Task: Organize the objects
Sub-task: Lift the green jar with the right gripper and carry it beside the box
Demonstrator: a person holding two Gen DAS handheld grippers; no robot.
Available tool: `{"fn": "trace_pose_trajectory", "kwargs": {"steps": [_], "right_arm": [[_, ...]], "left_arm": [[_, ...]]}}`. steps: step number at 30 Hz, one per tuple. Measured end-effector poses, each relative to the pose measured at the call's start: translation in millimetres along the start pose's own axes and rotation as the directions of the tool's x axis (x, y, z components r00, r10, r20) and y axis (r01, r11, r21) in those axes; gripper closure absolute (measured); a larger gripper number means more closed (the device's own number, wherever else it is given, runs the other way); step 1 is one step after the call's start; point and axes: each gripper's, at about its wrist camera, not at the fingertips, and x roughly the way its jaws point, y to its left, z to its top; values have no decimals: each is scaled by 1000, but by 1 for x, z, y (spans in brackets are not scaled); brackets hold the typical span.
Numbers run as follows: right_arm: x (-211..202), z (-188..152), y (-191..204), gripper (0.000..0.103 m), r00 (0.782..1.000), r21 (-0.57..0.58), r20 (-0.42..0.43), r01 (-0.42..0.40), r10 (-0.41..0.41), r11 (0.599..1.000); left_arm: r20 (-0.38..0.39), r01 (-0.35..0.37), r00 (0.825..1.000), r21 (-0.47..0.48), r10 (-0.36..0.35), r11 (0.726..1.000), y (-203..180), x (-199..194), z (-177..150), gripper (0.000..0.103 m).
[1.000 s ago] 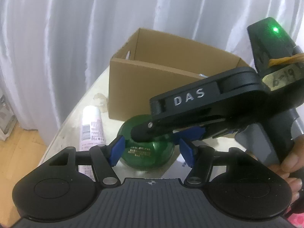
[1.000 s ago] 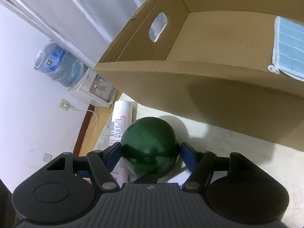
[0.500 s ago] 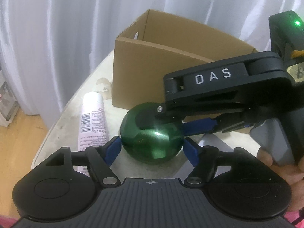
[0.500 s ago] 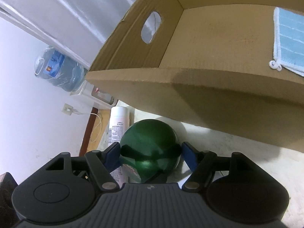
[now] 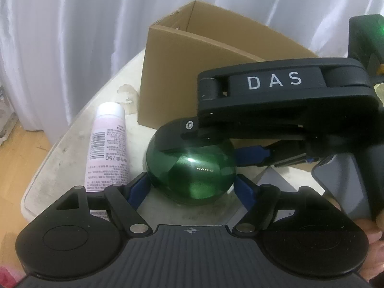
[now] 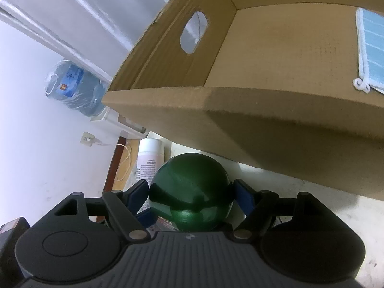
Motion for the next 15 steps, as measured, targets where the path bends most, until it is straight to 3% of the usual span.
{"fn": "trace_pose_trajectory", "kwargs": {"steps": [15], "right_arm": [[-10,-3,-1,22,1000,-54,8,-19,19,998]], "left_arm": [[38,-14,999,35,13,999,-5,-38,-15,27]]}}
